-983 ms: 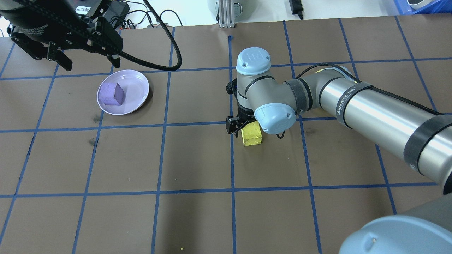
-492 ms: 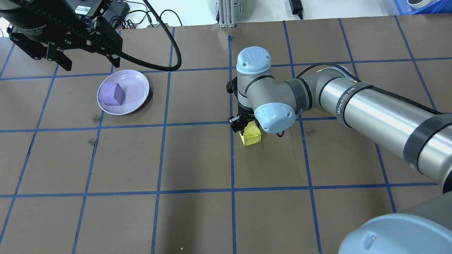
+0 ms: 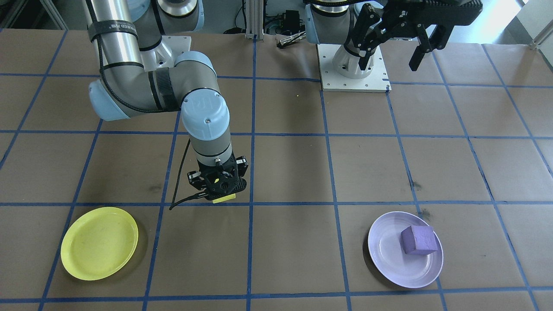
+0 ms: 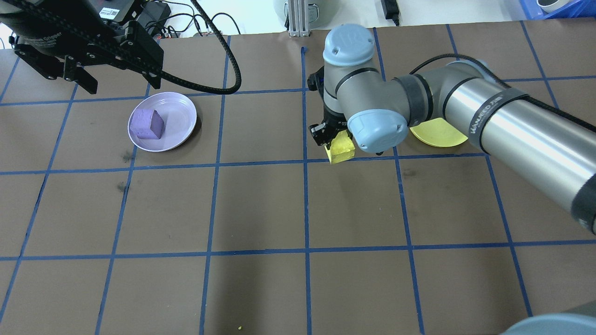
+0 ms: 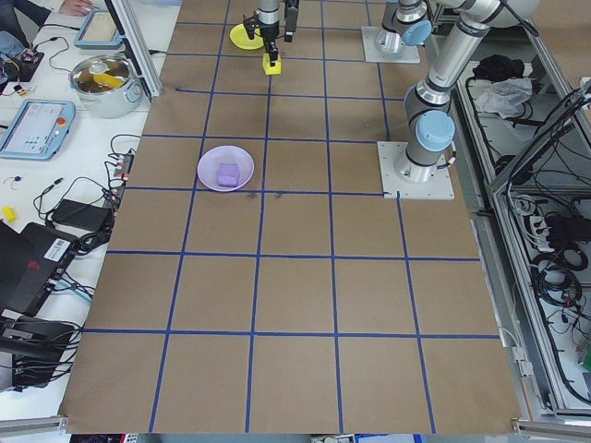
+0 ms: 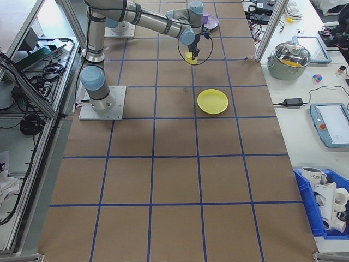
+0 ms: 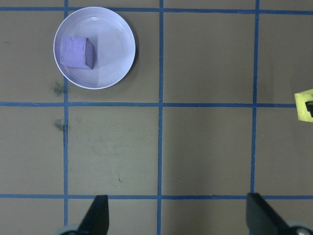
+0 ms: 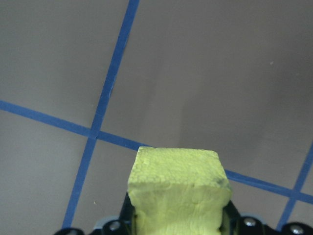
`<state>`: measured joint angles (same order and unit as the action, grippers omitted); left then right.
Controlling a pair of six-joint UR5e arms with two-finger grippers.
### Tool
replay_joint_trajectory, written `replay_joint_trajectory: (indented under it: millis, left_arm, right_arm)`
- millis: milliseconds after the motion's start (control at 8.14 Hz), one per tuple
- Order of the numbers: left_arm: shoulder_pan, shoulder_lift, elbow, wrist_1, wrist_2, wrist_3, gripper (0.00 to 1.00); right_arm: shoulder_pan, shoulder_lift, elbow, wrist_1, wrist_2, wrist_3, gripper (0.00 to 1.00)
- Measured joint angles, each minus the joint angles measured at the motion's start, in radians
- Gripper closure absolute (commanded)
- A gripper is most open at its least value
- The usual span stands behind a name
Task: Sort blocks by color into plates
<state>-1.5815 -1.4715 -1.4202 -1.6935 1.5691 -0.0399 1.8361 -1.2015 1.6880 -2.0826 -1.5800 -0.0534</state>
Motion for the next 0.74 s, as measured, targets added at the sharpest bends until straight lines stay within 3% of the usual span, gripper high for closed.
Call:
replay_joint_trajectory:
  millis: [369, 737]
  left_arm:
    - [0.0, 0.003, 0.0, 0.001, -0.004, 0.0, 0.0]
    - [0.0, 0.006, -0.002, 0.002, -0.004, 0.0, 0.0]
  right_arm:
    - [-0.123, -0.06, -0.058, 0.014, -0.039, -0.053, 1.0]
    - [-0.289, -0.051, -0.064, 0.002, -0.05, -0.21, 1.0]
